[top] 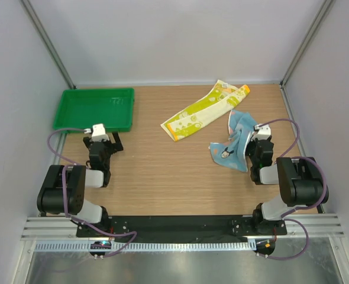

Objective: Roll the towels
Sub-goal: Grab a towel with the right arm

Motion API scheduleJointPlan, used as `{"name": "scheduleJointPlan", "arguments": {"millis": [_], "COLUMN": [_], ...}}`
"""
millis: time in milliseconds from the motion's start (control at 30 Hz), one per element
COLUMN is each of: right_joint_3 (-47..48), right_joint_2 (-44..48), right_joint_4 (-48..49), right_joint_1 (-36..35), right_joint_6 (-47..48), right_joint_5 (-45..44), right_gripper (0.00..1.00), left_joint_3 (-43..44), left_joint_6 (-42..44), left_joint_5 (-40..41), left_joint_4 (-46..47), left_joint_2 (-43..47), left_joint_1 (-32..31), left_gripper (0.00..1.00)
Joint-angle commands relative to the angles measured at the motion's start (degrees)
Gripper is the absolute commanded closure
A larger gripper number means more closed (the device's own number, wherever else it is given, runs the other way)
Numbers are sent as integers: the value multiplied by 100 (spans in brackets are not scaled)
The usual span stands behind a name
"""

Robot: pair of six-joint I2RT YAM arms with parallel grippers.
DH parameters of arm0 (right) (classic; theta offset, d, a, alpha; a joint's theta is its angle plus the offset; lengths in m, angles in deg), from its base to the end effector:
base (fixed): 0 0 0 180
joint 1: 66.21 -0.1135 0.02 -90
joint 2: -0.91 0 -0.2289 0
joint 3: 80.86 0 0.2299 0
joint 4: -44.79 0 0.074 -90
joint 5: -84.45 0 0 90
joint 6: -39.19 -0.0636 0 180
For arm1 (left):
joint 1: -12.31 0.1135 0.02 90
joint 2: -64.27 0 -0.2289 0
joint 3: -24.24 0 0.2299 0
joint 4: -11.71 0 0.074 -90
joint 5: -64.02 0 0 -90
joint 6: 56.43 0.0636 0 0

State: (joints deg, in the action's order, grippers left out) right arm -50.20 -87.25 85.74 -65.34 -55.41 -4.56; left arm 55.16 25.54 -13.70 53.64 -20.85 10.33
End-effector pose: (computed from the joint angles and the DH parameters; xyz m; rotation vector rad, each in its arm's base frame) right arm 0.2681 -0.0030 0.1092 0.0768 1.8585 0.0612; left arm 0.2684 0.0043 0.1262 -0.2472 1.7632 0.0654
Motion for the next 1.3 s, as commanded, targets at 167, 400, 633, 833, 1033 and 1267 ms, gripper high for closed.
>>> {"name": "scheduleJointPlan", "arguments": {"millis": [167,400,633,833,1033,1267], "right_joint_3": [99,266,3892,7023,7201,7304], "right_joint_2": [9,167,-577,-2159,-2118,-1977], "right_joint_4": [431,-14,-5541,-8628,-9746,-11291], "right_joint_1": [2,-376,-736,-1852,-1458,-1062], "right_joint_6": [47,3,231,2259,1814,444], "right_joint_5": [-64,-1294,-2393,-4573,-4013,-1914], "right_gripper": [0,0,0,0,0,0], "left_joint_3": [170,179,179,179,170,179], "left_joint_6": [232,223,223,223,223,223], "left_joint_5": [-401,-401,-410,-410,-410,-366], "left_joint_4": [121,113,113,113,113,121], "left_joint_2": [-22,-22,-22,-13,-13,-13], "left_joint_1": [-13,4,4,-4,-4,-4], "left_gripper": [0,0,0,0,0,0]}}
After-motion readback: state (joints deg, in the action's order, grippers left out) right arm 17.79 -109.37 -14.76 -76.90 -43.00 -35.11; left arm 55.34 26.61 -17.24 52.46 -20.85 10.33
